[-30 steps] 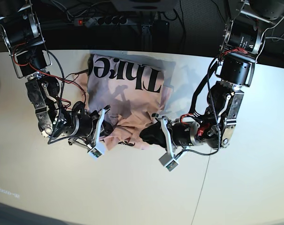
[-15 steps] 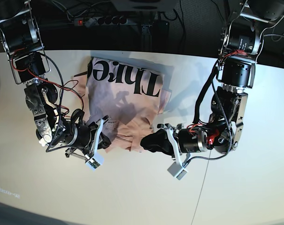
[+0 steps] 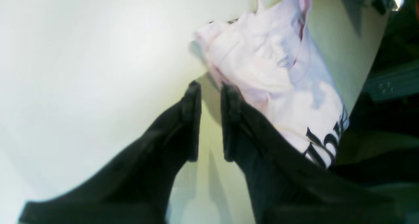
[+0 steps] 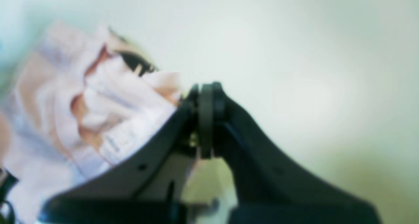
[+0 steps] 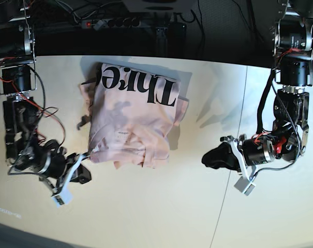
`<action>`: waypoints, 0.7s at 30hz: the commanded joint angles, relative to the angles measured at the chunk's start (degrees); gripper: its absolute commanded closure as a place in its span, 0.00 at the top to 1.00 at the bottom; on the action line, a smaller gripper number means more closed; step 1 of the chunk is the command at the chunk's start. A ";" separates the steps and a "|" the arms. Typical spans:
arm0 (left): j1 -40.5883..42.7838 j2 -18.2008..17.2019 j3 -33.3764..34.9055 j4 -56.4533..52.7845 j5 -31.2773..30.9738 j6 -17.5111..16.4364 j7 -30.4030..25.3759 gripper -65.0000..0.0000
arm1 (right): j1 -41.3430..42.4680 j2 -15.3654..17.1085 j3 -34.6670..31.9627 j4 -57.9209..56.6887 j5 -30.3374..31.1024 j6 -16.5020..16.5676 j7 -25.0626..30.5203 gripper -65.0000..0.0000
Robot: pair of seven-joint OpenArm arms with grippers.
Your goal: Fold the T-shirt properly
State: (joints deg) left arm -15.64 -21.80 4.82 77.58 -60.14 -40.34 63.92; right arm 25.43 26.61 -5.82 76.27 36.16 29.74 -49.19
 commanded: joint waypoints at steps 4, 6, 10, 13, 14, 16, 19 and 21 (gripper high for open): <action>7.37 -4.59 -7.72 11.50 -2.27 0.34 -0.66 0.18 | -1.95 5.62 9.60 2.58 3.74 3.72 -0.59 0.00; 11.87 -6.23 -11.50 15.69 -2.71 0.34 -0.70 0.18 | -4.92 7.89 13.75 3.17 4.37 3.72 -0.81 0.00; 20.52 -7.45 -18.51 21.09 -3.96 0.34 -0.68 0.18 | -13.31 11.58 23.37 4.57 6.51 3.74 -2.64 0.00; 26.51 -7.45 -23.34 23.61 -3.98 0.34 -0.66 0.18 | -21.05 12.92 32.17 6.56 9.62 3.96 -5.97 0.00; 28.52 -7.43 -24.72 24.30 -3.96 0.34 -0.66 0.18 | -23.82 12.96 35.34 7.43 10.67 3.96 -6.99 0.00; 33.07 -7.45 -27.26 25.77 -3.96 0.34 -0.63 0.18 | -29.79 12.92 41.46 9.33 14.21 3.96 -8.76 0.00; 40.41 -7.43 -30.51 27.89 -3.96 0.34 -0.66 0.18 | -39.12 12.44 48.57 12.61 16.63 4.13 -10.19 0.00; 45.11 -7.39 -32.35 28.72 -3.93 0.34 -0.74 0.18 | -45.46 11.67 52.13 14.80 16.90 4.11 -10.27 0.00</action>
State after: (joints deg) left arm 29.74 -28.27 -27.05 105.16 -62.65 -39.81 64.27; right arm -20.29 36.93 45.78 90.32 51.94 29.82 -60.07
